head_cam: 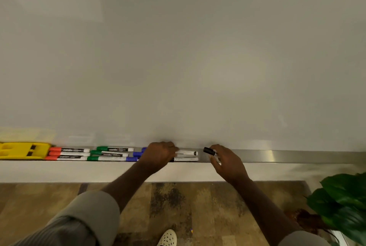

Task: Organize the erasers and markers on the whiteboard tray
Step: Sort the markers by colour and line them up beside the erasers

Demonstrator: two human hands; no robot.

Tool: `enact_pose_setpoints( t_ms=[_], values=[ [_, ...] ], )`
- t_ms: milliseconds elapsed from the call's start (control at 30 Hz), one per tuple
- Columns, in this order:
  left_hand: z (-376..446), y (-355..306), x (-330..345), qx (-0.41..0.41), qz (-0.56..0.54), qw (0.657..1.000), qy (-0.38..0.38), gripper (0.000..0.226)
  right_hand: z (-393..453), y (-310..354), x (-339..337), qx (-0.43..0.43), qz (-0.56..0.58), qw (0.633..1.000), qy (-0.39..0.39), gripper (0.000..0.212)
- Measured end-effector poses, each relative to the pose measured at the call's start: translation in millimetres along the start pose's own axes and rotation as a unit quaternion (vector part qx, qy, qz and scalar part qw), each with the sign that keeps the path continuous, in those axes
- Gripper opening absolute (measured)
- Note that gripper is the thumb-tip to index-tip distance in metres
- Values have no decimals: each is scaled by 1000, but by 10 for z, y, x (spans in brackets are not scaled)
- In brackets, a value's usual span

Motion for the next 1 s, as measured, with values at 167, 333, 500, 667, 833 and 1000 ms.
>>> enact_pose_setpoints(
  t_ms=[167,333,500,667,833,1000],
  values=[
    [258,-297,283,19,-4,1000,20,20,-206,-270,-199,46,-18,999,-12,35],
    [274,-265,581,-5,13,997,71,25,-311,-400,-313,63,-65,996,-7,40],
    [238,-162,676,-32,12,997,72,29,-268,-320,-341,30,-91,995,-21,38],
    [159,-138,600,-33,16,997,64,20,-61,-104,-303,-39,-146,987,-47,29],
    [30,-78,497,-36,16,997,61,22,160,106,-96,-61,-152,986,-31,30],
    [-123,112,179,-65,12,998,-8,15,248,315,153,-86,-135,987,-3,26]
  ],
)
Point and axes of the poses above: each hand's wrist, its own z-axis towards the middle knuckle, its own x-axis out of the palm, y = z × x, the point moved 10 cm from there along z, towards the middle knuckle, and after that the axes turned 8 degrees about -y, right-handed, at the moved point
